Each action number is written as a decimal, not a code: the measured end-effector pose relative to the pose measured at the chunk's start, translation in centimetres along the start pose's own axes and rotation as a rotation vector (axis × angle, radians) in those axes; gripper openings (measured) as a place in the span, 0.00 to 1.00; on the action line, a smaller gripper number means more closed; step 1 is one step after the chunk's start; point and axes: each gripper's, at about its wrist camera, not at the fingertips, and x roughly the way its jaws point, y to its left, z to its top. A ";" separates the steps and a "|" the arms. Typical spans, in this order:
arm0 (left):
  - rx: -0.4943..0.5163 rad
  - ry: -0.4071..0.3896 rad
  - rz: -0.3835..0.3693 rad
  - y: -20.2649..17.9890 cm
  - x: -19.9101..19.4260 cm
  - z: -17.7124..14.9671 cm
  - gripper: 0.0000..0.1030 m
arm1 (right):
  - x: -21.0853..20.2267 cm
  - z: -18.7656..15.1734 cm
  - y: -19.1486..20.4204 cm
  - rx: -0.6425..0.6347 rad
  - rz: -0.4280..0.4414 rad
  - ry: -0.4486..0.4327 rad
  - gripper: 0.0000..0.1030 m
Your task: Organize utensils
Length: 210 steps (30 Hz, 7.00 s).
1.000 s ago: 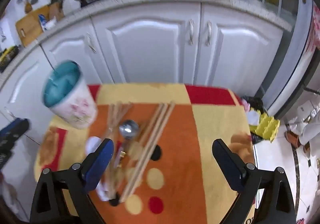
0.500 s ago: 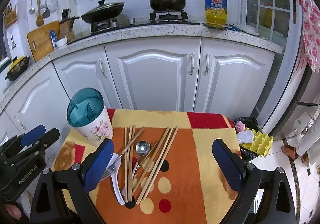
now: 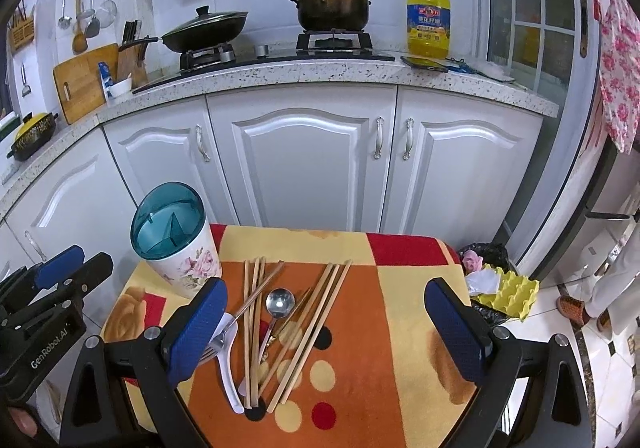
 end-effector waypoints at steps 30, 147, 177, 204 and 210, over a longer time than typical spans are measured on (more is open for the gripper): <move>-0.006 0.004 0.003 0.1 0.1 0.0 0.42 | 0.4 -0.5 0.7 -0.019 -0.010 -0.003 0.95; 0.035 0.514 -0.271 -4.5 18.6 -6.6 0.06 | 22.6 -4.9 -6.6 0.044 0.190 0.420 0.02; 0.173 0.469 -0.159 -7.3 22.5 -3.5 0.21 | 23.1 -4.9 -7.1 0.074 0.278 0.480 0.27; -0.019 0.262 -0.369 3.4 5.7 0.9 0.09 | 10.2 2.3 -4.4 -0.038 0.419 0.209 0.05; -0.033 0.189 -0.363 5.5 2.3 2.6 0.08 | 7.6 4.6 -1.9 -0.087 0.454 0.143 0.05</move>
